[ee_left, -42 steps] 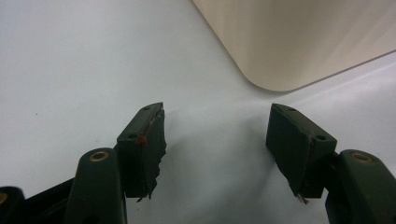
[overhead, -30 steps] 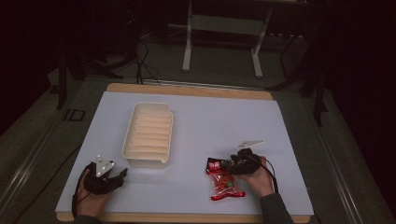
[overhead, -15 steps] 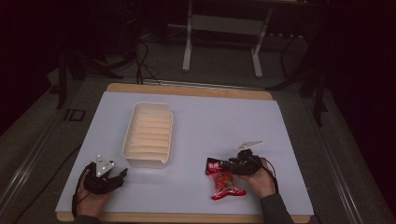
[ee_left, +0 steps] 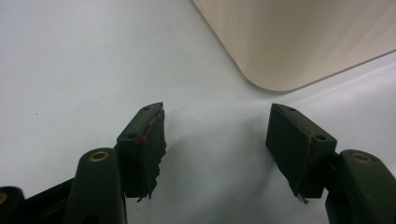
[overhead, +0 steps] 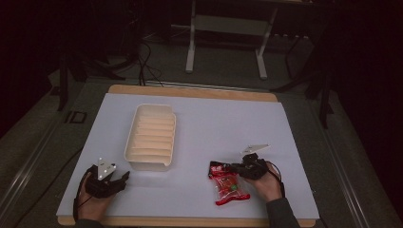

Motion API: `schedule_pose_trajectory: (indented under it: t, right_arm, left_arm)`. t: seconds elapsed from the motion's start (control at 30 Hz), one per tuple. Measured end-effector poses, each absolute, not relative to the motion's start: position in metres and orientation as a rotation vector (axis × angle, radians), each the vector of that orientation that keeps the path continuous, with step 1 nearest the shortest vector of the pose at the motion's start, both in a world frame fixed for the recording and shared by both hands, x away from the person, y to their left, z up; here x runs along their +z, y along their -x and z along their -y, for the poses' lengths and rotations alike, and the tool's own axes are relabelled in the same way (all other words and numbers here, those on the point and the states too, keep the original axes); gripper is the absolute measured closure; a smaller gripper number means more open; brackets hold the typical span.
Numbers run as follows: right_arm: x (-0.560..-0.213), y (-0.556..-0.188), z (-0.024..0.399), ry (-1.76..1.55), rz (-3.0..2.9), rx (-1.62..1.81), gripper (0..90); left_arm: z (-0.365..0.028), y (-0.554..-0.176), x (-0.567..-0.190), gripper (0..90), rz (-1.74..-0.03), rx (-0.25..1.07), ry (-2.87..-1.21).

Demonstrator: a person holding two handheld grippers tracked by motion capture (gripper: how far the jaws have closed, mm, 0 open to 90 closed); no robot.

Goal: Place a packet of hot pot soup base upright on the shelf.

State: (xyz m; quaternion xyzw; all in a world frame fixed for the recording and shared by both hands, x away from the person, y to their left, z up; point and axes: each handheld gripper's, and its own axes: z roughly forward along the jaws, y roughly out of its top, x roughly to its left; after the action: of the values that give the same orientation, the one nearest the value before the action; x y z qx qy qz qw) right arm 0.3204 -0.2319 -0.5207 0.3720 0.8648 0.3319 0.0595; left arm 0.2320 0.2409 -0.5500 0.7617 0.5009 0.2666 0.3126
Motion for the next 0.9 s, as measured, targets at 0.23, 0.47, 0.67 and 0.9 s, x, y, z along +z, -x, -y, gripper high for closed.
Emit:
schedule_pose_trajectory:
  t: [0.23, 0.47, 0.67, 0.9]
  right_arm:
    - [-0.515, -0.318, 0.234, -1.118, -2.612, 1.058, 87.3]
    - [-0.508, -0.316, 0.235, -1.102, -2.587, 1.105, 87.8]
    - [-0.500, -0.313, 0.236, -1.081, -2.557, 1.152, 88.3]
    - [-0.493, -0.312, 0.235, -1.073, -2.533, 1.198, 88.6]
  left_arm:
    - [-0.241, -0.232, -0.550, 37.4, -1.321, 0.703, -2.009]
    - [-0.241, -0.232, -0.550, 37.5, -1.322, 0.703, -2.009]
    - [-0.241, -0.232, -0.550, 37.4, -1.322, 0.704, -2.009]
    - [-0.241, -0.232, -0.550, 37.4, -1.323, 0.703, -2.009]
